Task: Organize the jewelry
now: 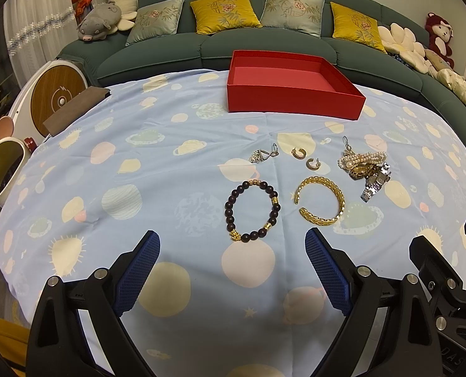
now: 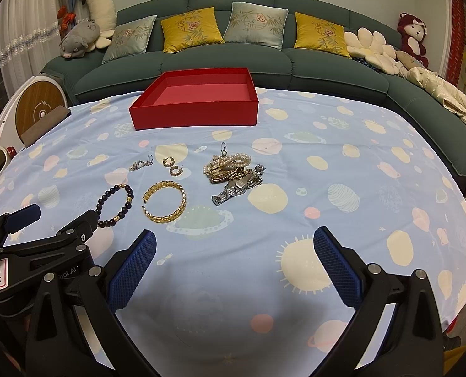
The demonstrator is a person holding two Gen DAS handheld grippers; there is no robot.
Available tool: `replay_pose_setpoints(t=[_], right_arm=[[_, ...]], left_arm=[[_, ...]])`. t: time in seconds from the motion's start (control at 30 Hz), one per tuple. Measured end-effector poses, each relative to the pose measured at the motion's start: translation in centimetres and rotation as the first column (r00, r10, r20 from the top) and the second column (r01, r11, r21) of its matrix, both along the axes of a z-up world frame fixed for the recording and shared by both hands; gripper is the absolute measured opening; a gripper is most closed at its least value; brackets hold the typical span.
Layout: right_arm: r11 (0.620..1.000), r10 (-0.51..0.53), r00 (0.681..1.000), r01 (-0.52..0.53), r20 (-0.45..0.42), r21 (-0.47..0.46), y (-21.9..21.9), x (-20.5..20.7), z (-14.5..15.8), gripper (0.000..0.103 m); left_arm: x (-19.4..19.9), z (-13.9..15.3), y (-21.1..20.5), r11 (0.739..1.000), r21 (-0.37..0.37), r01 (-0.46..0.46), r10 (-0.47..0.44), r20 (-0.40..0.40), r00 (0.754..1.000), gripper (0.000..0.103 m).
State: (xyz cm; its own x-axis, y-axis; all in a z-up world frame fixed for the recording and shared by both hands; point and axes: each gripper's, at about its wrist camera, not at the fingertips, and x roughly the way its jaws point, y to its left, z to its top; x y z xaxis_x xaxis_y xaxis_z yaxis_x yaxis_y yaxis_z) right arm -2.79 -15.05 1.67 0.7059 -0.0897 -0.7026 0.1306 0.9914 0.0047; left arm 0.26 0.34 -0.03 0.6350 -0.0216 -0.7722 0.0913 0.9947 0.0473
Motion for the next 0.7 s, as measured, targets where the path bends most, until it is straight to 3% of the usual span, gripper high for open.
replay_pose_setpoints(t=[0.7], right_arm=[[1.000,0.000,1.000,0.000,0.000,-0.001,0.00,-0.04,0.00,0.098]], left_arm=[[0.03,-0.04,-0.02,1.000,-0.003,0.000,0.000,-0.004,1.000,0.090]])
